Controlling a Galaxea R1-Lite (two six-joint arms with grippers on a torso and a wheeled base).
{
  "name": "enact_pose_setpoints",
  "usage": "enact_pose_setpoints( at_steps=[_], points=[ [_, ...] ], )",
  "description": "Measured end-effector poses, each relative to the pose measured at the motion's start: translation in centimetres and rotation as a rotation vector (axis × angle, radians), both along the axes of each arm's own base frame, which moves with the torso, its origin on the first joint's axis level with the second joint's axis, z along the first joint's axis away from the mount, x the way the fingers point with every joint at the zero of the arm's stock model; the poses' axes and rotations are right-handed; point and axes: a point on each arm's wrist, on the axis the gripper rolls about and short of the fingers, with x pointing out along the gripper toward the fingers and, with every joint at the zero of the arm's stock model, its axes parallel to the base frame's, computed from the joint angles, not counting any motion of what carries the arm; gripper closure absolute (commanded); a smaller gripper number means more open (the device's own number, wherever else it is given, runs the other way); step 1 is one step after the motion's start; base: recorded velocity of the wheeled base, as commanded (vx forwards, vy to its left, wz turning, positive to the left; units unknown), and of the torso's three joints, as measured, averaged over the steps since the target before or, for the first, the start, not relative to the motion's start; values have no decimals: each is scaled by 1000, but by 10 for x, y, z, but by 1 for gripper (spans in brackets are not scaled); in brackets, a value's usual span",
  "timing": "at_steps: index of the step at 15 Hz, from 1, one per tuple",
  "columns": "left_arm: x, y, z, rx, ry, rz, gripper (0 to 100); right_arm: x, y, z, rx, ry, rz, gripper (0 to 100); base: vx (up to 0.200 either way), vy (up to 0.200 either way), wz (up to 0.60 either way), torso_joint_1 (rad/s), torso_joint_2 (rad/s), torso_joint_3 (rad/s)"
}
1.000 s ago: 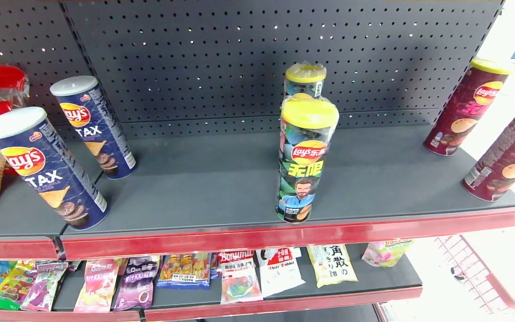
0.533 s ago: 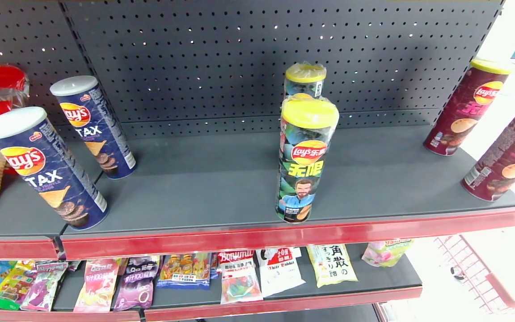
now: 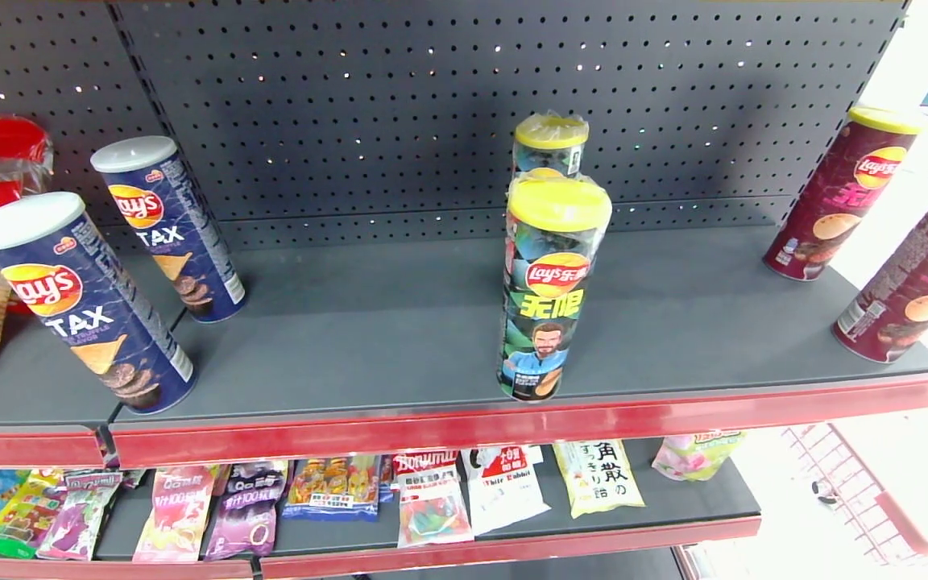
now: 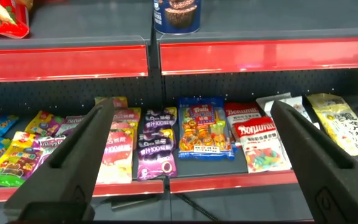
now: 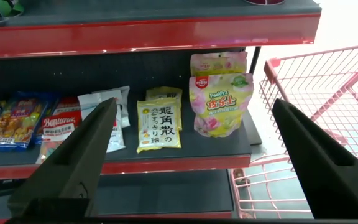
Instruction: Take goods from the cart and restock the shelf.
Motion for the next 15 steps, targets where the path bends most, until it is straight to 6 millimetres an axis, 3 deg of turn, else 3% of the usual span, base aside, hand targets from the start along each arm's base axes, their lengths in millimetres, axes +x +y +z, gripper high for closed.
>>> enact_pose_setpoints(
  at_steps=[15],
  points=[
    [0, 0, 0, 0, 1, 0, 0, 0, 0, 0, -5, 0, -5, 0, 0, 0, 0, 0, 0, 0]
  ],
)
